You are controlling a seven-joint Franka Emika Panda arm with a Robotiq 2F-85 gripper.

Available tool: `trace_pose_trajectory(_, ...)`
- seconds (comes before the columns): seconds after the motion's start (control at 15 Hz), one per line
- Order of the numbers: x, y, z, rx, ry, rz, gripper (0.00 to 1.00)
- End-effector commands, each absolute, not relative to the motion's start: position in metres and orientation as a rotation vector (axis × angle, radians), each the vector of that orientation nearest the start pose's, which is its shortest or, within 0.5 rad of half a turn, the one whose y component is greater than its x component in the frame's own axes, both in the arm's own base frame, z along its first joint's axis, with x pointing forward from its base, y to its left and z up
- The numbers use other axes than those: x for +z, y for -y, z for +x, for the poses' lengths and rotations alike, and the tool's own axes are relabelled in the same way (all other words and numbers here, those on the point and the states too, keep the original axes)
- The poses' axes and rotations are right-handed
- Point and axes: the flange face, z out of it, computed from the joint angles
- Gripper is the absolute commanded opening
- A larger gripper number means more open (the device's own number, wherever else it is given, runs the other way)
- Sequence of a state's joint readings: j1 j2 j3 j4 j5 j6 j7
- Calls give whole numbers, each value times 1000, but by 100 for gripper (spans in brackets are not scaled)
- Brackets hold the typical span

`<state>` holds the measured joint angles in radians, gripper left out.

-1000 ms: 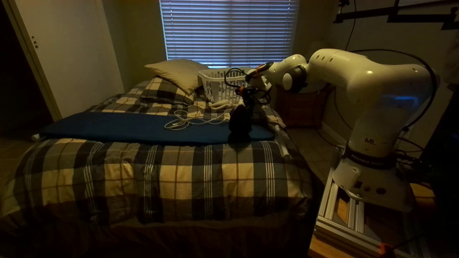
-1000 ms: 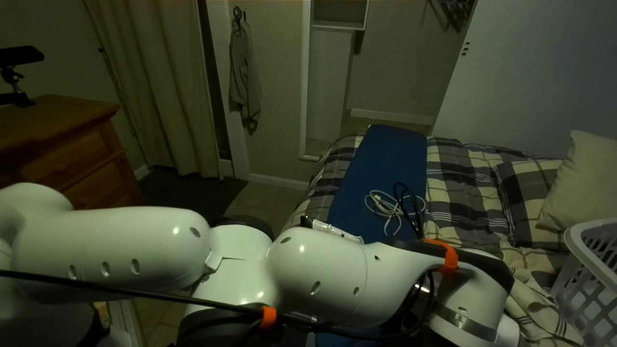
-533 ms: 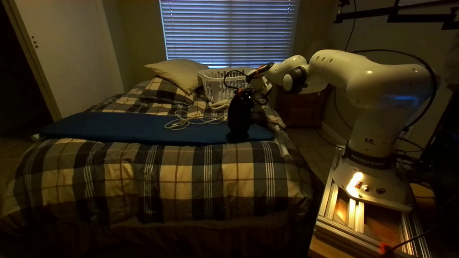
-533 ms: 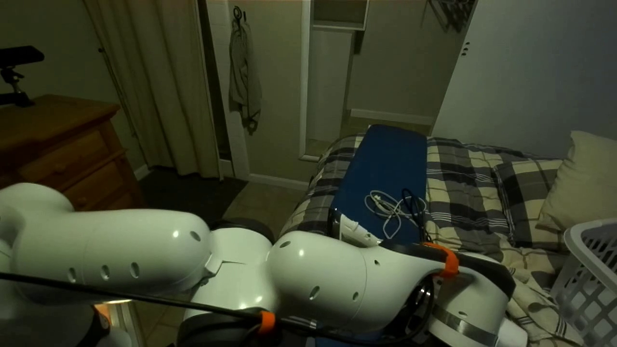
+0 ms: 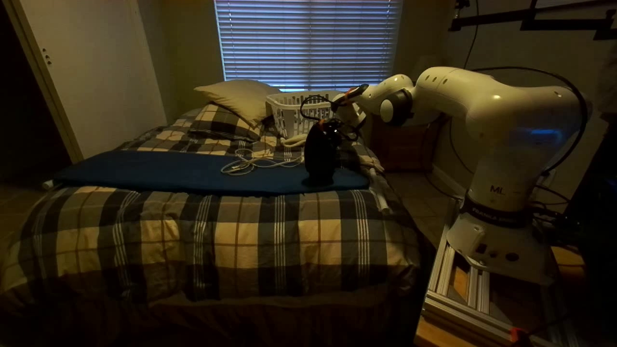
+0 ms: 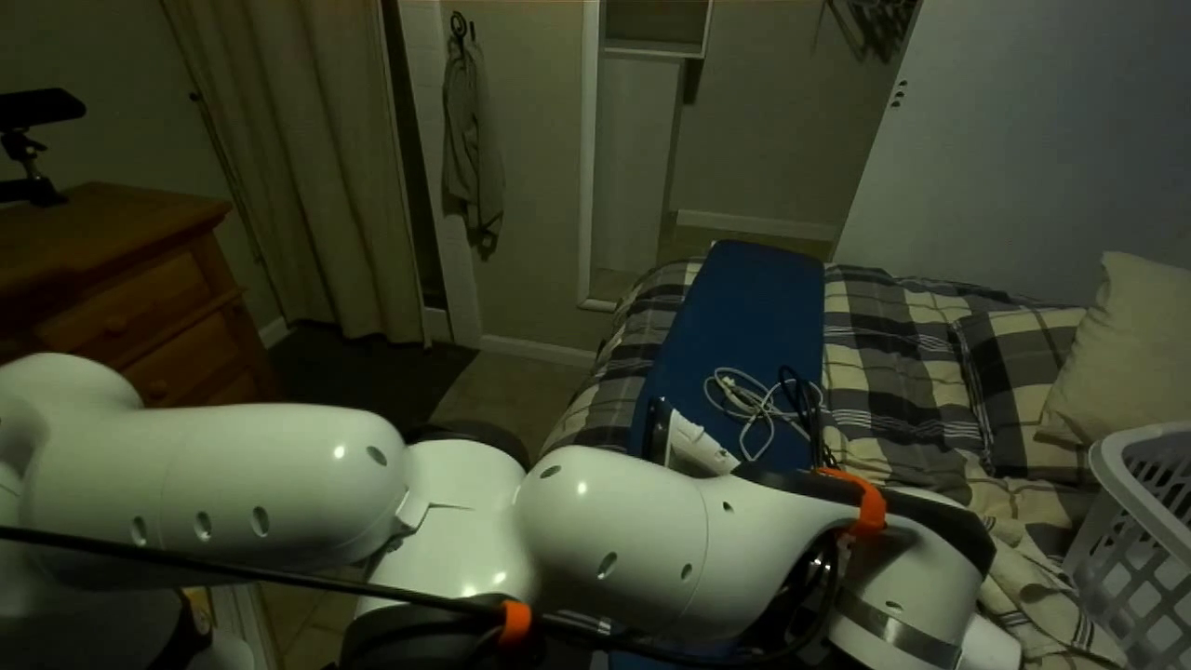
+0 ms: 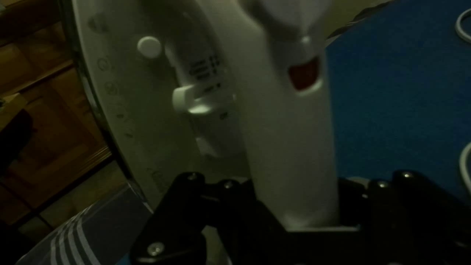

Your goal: Put the iron in an upright position

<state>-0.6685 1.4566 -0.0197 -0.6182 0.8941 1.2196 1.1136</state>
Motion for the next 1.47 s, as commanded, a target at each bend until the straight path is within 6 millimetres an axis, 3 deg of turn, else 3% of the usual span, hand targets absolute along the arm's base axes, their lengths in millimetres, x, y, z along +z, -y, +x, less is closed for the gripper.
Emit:
trace_pose_trajectory(0.0, 62, 368, 604, 1161, -1795, -1308, 20)
trace_pose_trajectory(0.47, 62, 381, 603, 1099, -1857, -1324, 67)
trace_pose_trajectory(0.73, 74, 386, 605, 1062, -1895, -1405, 96)
trace_pose_trajectory(1.2, 99, 392, 615, 921, -1859, -1698, 100)
trace_pose_trajectory(1.4, 124, 396, 620, 837, -1778, -1884, 100)
